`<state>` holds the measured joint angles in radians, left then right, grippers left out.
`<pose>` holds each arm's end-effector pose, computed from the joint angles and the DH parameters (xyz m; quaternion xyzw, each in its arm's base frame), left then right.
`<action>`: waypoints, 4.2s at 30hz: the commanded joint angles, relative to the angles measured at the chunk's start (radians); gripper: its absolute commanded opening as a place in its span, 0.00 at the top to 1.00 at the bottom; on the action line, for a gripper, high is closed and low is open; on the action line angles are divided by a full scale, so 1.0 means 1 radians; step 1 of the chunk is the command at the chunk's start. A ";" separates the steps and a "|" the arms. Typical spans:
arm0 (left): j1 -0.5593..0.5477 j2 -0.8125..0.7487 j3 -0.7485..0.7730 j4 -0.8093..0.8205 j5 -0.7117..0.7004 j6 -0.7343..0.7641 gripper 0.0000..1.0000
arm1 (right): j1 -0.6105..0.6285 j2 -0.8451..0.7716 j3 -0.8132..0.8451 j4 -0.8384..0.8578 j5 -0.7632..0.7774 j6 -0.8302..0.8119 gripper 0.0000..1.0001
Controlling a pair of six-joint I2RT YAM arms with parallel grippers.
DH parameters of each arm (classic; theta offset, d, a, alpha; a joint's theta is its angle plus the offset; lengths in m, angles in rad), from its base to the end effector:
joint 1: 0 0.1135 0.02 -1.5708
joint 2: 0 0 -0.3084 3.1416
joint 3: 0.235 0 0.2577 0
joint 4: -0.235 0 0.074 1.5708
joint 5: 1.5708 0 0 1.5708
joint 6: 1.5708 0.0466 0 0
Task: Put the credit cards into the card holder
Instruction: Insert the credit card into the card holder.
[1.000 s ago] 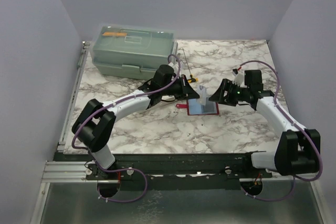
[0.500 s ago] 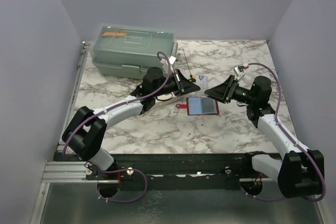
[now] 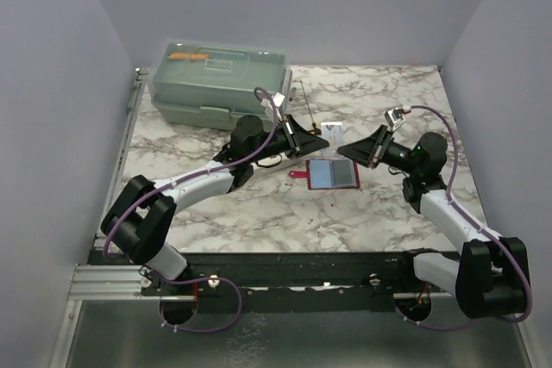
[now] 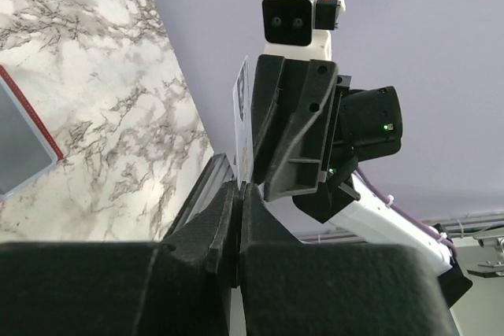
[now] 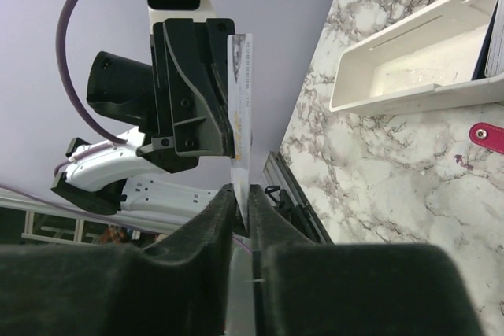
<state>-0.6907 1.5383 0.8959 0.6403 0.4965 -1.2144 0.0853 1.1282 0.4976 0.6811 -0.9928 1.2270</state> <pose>0.2645 -0.2475 0.3194 -0.0100 0.7077 -0.6588 0.2551 0.2209 0.0581 0.2979 0.0369 0.6963 0.6488 0.3047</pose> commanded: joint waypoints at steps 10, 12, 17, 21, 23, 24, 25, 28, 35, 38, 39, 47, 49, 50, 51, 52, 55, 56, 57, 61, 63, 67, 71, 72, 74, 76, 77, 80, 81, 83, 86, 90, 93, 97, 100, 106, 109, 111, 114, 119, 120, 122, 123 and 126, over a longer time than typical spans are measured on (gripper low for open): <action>-0.006 0.073 -0.013 0.036 0.057 -0.030 0.72 | 0.004 0.057 -0.100 0.164 -0.053 0.004 1.00; -0.005 0.076 -0.009 0.036 0.053 -0.030 0.67 | 0.004 0.042 -0.101 0.163 -0.056 0.006 1.00; -0.004 0.071 -0.004 0.032 0.045 -0.032 0.61 | 0.004 0.012 -0.080 0.095 -0.054 -0.033 1.00; -0.001 0.050 -0.017 0.014 0.030 -0.029 0.55 | 0.004 0.013 -0.080 0.098 -0.051 -0.033 1.00; 0.001 0.045 -0.019 0.005 0.027 -0.027 0.54 | 0.004 0.016 -0.079 0.086 -0.054 -0.044 1.00; 0.001 0.044 -0.020 -0.001 0.024 -0.027 0.54 | 0.004 0.013 -0.076 0.066 -0.053 -0.059 1.00; 0.004 0.045 -0.021 -0.014 0.018 -0.025 0.53 | 0.002 0.010 -0.069 0.012 -0.048 -0.093 1.00; 0.006 0.056 0.015 -0.166 0.000 0.024 0.45 | -0.012 0.001 0.041 -0.428 0.036 -0.347 1.00; -0.044 0.117 0.162 -0.628 -0.148 0.267 0.47 | -0.050 0.202 0.271 -1.083 0.193 -0.828 1.00; -0.083 0.173 0.231 -0.771 -0.236 0.325 0.53 | -0.058 0.277 0.290 -1.126 0.184 -0.881 1.00; -0.097 0.194 0.246 -0.784 -0.259 0.335 0.54 | -0.060 0.286 0.285 -1.115 0.179 -0.879 1.00; -0.140 0.332 0.352 -0.863 -0.389 0.398 0.61 | -0.061 0.403 0.284 -1.079 0.177 -0.913 1.00; -0.139 0.356 0.370 -0.881 -0.412 0.409 0.63 | -0.061 0.417 0.285 -1.079 0.193 -0.914 1.00; -0.141 0.369 0.381 -0.887 -0.418 0.412 0.63 | -0.061 0.419 0.282 -1.076 0.201 -0.911 1.00; -0.140 0.381 0.389 -0.894 -0.422 0.413 0.63 | -0.061 0.423 0.284 -1.078 0.218 -0.911 1.00; -0.141 0.394 0.395 -0.902 -0.427 0.414 0.65 | -0.061 0.427 0.287 -1.083 0.230 -0.913 1.00; -0.140 0.417 0.398 -0.908 -0.440 0.409 0.69 | -0.061 0.440 0.293 -1.088 0.246 -0.917 1.00; -0.139 0.421 0.395 -0.907 -0.445 0.408 0.70 | -0.060 0.446 0.294 -1.088 0.247 -0.918 1.00; -0.139 0.424 0.392 -0.907 -0.451 0.406 0.70 | -0.061 0.450 0.294 -1.088 0.250 -0.918 1.00; -0.139 0.428 0.383 -0.912 -0.475 0.407 0.71 | -0.061 0.464 0.294 -1.082 0.255 -0.920 1.00; -0.140 0.429 0.380 -0.912 -0.479 0.402 0.72 | -0.061 0.481 0.296 -1.076 0.249 -0.926 1.00; -0.139 0.436 0.374 -0.914 -0.481 0.398 0.72 | -0.061 0.509 0.309 -1.055 0.250 -0.938 1.00; -0.140 0.440 0.364 -0.916 -0.483 0.397 0.73 | -0.061 0.538 0.326 -1.022 0.244 -0.941 1.00; -0.139 0.440 0.362 -0.916 -0.481 0.395 0.74 | -0.061 0.546 0.329 -1.010 0.237 -0.941 1.00; -0.139 0.440 0.359 -0.917 -0.478 0.393 0.74 | -0.061 0.563 0.332 -0.989 0.231 -0.936 1.00; -0.140 0.441 0.357 -0.917 -0.475 0.390 0.74 | -0.060 0.581 0.335 -0.965 0.225 -0.933 1.00; -0.140 0.442 0.355 -0.918 -0.475 0.390 0.75 | -0.061 0.590 0.335 -0.952 0.222 -0.930 1.00; -0.140 0.441 0.351 -0.916 -0.473 0.388 0.75 | -0.061 0.610 0.329 -0.907 0.211 -0.918 1.00; -0.139 0.439 0.349 -0.916 -0.473 0.388 0.75 | -0.061 0.614 0.327 -0.892 0.210 -0.914 1.00; -0.139 0.439 0.347 -0.917 -0.473 0.388 0.76 | -0.061 0.620 0.321 -0.860 0.215 -0.903 1.00; -0.140 0.439 0.344 -0.917 -0.470 0.385 0.76 | -0.060 0.618 0.301 -0.799 0.205 -0.875 1.00; -0.141 0.442 0.342 -0.916 -0.462 0.380 0.77 | -0.059 0.611 0.266 -0.727 0.221 -0.849 1.00; -0.141 0.443 0.345 -0.916 -0.459 0.378 0.77 | -0.058 0.613 0.242 -0.691 0.224 -0.838 1.00; -0.141 0.444 0.349 -0.915 -0.455 0.376 0.77 | -0.047 0.594 0.197 -0.630 0.239 -0.796 1.00; -0.143 0.444 0.353 -0.915 -0.452 0.374 0.78 | -0.030 0.555 0.127 -0.549 0.262 -0.705 1.00; -0.151 0.439 0.362 -0.910 -0.442 0.368 0.78 | 0.030 0.520 0.058 -0.452 0.321 -0.618 0.94; -0.150 0.410 0.352 -0.912 -0.452 0.378 0.78 | 0.030 0.502 0.115 -0.621 0.404 -0.731 0.80; -0.149 0.394 0.344 -0.914 -0.467 0.384 0.77 | 0.030 0.467 0.141 -0.717 0.462 -0.787 0.70; -0.141 0.380 0.336 -0.915 -0.470 0.385 0.76 | 0.029 0.453 0.190 -0.840 0.490 -0.840 0.62; -0.128 0.362 0.330 -0.921 -0.487 0.392 0.75 | 0.030 0.405 0.223 -0.945 0.518 -0.871 0.50; -0.126 0.360 0.330 -0.924 -0.489 0.396 0.74 | 0.030 0.402 0.236 -0.962 0.520 -0.877 0.50; -0.117 0.364 0.332 -0.924 -0.489 0.401 0.74 | 0.030 0.393 0.253 -0.979 0.522 -0.884 0.49; -0.115 0.370 0.335 -0.924 -0.485 0.401 0.74 | 0.030 0.391 0.262 -0.980 0.525 -0.887 0.48; -0.115 0.394 0.352 -0.923 -0.467 0.397 0.74 | 0.030 0.412 0.308 -0.992 0.552 -0.907 0.47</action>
<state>-0.8150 1.9366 1.2423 -0.2623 0.0441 -0.8307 0.1226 1.5345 0.7479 -0.2279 -0.5350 0.3805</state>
